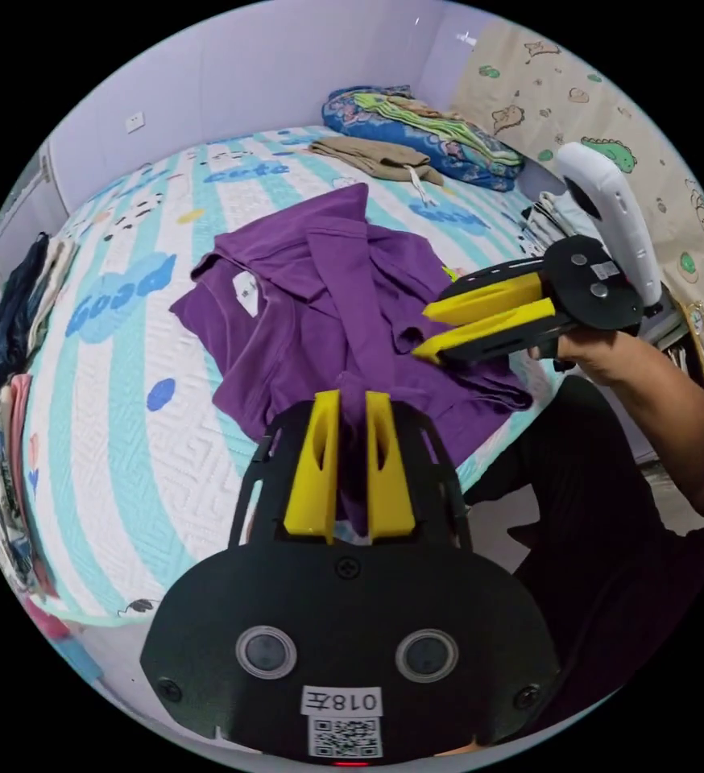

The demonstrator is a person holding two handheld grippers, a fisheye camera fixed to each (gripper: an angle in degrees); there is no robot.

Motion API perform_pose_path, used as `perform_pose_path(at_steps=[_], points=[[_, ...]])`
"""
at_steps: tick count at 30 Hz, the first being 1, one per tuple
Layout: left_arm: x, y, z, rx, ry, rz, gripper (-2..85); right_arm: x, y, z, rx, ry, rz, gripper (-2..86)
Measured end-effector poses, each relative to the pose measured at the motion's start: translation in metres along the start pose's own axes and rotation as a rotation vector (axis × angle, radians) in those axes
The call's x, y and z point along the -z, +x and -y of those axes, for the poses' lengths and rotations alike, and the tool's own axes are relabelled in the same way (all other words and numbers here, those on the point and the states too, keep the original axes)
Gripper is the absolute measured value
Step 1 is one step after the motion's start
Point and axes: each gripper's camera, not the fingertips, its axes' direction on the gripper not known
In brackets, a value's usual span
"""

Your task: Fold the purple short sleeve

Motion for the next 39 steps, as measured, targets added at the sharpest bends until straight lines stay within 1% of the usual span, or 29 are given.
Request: perform_pose_path(at_steps=[3,5,6,7,8,9,10,11,12,13,14,16,17,19,20,22,25,31,36,39], points=[[-0.005,-0.007,-0.036,0.064,0.091,-0.009,0.0,0.025,0.02,-0.028,-0.108,0.079,0.042,3.6],[-0.003,-0.025,-0.064,0.166,0.17,-0.068,-0.4,0.055,0.049,-0.065,-0.281,0.227,0.156,2.9],[-0.001,-0.042,-0.087,0.262,0.239,-0.135,-0.6,0.064,0.058,-0.077,-0.334,0.276,0.193,2.8],[0.001,-0.063,-0.113,0.373,0.325,-0.228,-0.7,0.08,0.075,-0.105,-0.45,0.39,0.276,2.6],[0.001,-0.075,-0.128,0.434,0.377,-0.285,-0.7,0.093,0.093,-0.137,-0.563,0.523,0.382,2.4],[0.001,-0.096,-0.158,0.544,0.499,-0.41,-0.8,0.099,0.1,-0.154,-0.613,0.598,0.444,2.3],[-0.001,-0.112,-0.185,0.632,0.606,-0.508,-0.8,0.107,0.112,-0.185,-0.699,0.753,0.568,2.2],[-0.001,-0.117,-0.196,0.658,0.655,-0.543,-0.9,0.113,0.118,-0.211,-0.743,0.893,0.673,2.1],[0.001,-0.124,-0.214,0.679,0.753,-0.592,-0.9,0.117,0.119,-0.222,-0.751,0.95,0.71,2.0],[0.006,-0.127,-0.226,0.673,0.831,-0.623,-0.9,0.127,0.119,-0.237,-0.758,1.029,0.747,1.9],[0.009,-0.128,-0.231,0.664,0.867,-0.636,-0.9,0.14,0.117,-0.247,-0.744,1.091,0.777,1.8],[0.026,-0.128,-0.249,0.609,1.046,-0.707,-0.9,0.161,0.113,-0.258,-0.708,1.177,0.821,1.7],[0.031,-0.128,-0.253,0.593,1.087,-0.719,-0.9,0.176,0.109,-0.263,-0.675,1.23,0.85,1.7],[0.058,-0.126,-0.27,0.512,1.239,-0.748,-0.9,0.203,0.103,-0.272,-0.615,1.307,0.871,1.6],[0.066,-0.125,-0.274,0.484,1.273,-0.749,-0.9,0.223,0.098,-0.277,-0.568,1.351,0.871,1.5],[0.105,-0.114,-0.285,0.361,1.365,-0.697,-0.9,0.256,0.09,-0.283,-0.506,1.385,0.839,1.4],[0.136,-0.103,-0.29,0.252,1.387,-0.626,-0.9,0.298,0.077,-0.288,-0.447,1.372,0.751,1.4],[0.131,-0.107,-0.295,0.237,1.404,-0.61,-1.0,0.339,0.058,-0.305,-0.424,1.375,0.656,1.5],[0.143,-0.091,-0.302,0.113,1.512,-0.528,-1.0,0.373,0.048,-0.317,-0.294,1.443,0.606,1.5],[0.151,-0.087,-0.288,0.06,1.552,-0.483,-0.9,0.4,0.049,-0.312,-0.2,1.488,0.539,1.5]])
